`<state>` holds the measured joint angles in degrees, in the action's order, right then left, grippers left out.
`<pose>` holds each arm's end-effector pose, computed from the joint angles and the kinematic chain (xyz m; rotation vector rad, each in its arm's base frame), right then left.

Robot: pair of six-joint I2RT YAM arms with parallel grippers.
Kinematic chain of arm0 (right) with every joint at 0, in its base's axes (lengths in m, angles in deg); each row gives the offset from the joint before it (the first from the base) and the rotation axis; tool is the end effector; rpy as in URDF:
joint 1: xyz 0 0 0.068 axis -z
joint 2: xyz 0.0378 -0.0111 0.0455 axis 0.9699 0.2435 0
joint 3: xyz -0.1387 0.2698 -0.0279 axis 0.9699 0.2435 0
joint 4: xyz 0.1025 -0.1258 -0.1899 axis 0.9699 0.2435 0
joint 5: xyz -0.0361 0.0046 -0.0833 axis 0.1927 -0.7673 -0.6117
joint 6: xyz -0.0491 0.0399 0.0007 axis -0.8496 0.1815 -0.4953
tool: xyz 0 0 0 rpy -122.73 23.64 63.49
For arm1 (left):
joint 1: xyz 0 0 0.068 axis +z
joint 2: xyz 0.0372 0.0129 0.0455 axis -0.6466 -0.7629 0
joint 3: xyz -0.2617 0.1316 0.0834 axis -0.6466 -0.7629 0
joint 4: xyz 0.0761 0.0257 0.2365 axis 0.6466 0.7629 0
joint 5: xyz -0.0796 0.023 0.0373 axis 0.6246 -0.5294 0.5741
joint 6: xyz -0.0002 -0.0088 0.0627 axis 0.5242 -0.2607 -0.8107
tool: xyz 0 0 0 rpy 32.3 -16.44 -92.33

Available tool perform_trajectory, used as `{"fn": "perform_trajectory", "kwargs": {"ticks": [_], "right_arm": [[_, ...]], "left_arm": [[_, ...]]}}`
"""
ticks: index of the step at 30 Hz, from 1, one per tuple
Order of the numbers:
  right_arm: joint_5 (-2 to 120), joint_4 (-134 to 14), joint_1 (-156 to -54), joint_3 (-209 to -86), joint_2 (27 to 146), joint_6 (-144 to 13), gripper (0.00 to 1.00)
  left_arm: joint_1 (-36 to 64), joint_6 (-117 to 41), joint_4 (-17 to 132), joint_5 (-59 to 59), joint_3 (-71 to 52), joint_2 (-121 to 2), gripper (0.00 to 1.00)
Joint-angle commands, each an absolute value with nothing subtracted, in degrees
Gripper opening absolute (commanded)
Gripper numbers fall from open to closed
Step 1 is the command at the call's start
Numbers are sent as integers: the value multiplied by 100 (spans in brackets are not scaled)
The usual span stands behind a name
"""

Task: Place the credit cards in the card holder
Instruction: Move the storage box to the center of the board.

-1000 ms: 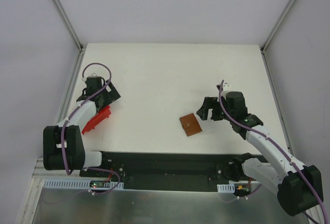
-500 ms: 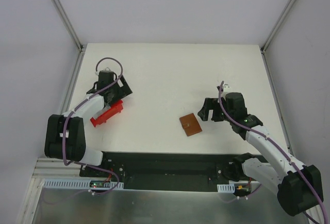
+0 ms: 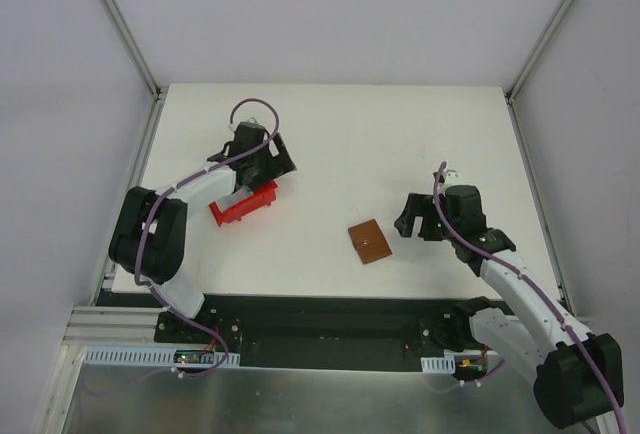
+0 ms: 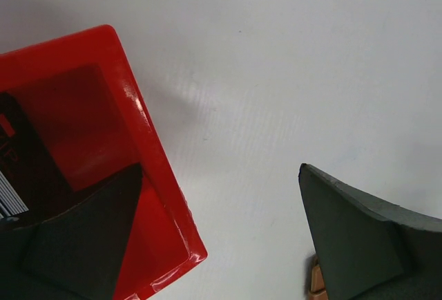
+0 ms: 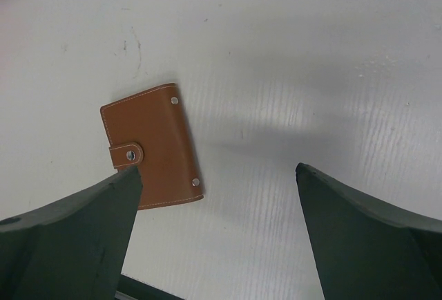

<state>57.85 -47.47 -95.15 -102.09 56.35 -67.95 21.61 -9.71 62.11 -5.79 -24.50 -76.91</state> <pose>0.1609 0.0621 0.2474 -0.3508 2.1626 0.3588 0.3369 -0.1160 0.2460 -0.4077 2.2742 -0.5867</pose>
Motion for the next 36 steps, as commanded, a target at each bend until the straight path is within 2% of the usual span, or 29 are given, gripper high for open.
{"fn": "perform_trajectory", "kwargs": {"ticks": [1, 17, 25, 27, 29, 36], "right_arm": [[5792, -4664, -9366, -10123, 5461, -6645, 96], [5897, -4673, -9252, -9912, 5399, -6390, 96], [6802, -5270, -9251, -9771, 5890, -6284, 99], [7100, -5419, -9251, -9858, 6224, -6363, 92], [7303, -5551, -9251, -9990, 6637, -6451, 92], [7664, -5658, -9409, -10728, 8114, -6811, 70]], "left_arm": [[1832, -542, 6005, -700, -1971, -7964, 94], [751, 99, 5996, -902, -1048, -8747, 94], [504, 118, 6005, -928, -845, -8853, 94], [504, -23, 6005, -954, -810, -8783, 95], [504, -216, 6040, -1007, -810, -8660, 96], [513, -1007, 6330, -1218, -888, -8046, 99]]}}
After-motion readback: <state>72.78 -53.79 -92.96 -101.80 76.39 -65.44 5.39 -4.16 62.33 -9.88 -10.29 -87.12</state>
